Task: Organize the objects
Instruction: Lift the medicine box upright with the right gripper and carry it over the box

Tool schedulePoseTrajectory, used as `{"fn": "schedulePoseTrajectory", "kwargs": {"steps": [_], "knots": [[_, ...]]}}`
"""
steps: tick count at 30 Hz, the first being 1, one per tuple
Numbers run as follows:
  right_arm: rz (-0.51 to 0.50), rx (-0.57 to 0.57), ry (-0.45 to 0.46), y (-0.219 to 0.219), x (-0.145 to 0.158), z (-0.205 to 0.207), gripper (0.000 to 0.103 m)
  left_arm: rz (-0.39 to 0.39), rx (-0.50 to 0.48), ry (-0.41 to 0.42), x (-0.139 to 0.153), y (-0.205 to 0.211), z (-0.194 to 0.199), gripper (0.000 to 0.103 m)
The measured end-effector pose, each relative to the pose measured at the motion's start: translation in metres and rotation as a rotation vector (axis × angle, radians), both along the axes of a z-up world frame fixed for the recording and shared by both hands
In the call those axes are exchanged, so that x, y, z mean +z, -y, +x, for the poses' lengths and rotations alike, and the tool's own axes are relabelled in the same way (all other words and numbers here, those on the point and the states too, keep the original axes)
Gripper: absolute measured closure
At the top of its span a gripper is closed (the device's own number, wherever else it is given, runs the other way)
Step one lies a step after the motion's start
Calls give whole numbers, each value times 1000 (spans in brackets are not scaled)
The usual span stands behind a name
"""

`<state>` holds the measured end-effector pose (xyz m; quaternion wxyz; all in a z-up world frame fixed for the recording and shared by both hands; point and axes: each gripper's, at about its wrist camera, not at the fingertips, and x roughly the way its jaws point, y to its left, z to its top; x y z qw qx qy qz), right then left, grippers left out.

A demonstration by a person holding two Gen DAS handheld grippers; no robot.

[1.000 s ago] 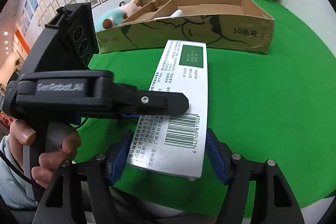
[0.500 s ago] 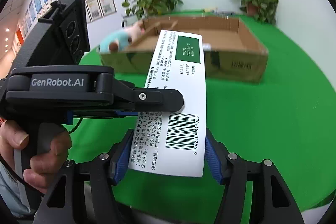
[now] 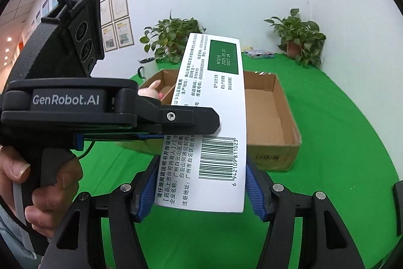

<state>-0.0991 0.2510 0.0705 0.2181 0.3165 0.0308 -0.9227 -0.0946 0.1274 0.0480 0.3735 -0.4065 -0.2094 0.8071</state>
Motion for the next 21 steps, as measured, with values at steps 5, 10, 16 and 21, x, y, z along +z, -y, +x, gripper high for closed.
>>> {"fn": "schedulePoseTrajectory", "kwargs": {"steps": [5, 10, 16, 21], "knots": [[17, -24, -24, -5, 22, -16, 44, 9, -20, -22, 24, -7, -32, 60], [39, -31, -75, -4, 55, -39, 44, 3, -26, -62, 58, -15, -50, 60], [41, -14, -109, -2, 92, -71, 44, -41, -13, -113, 100, -19, -66, 60], [29, 18, -72, 1, 124, -117, 44, -111, 20, -131, 132, -23, -91, 60]]}}
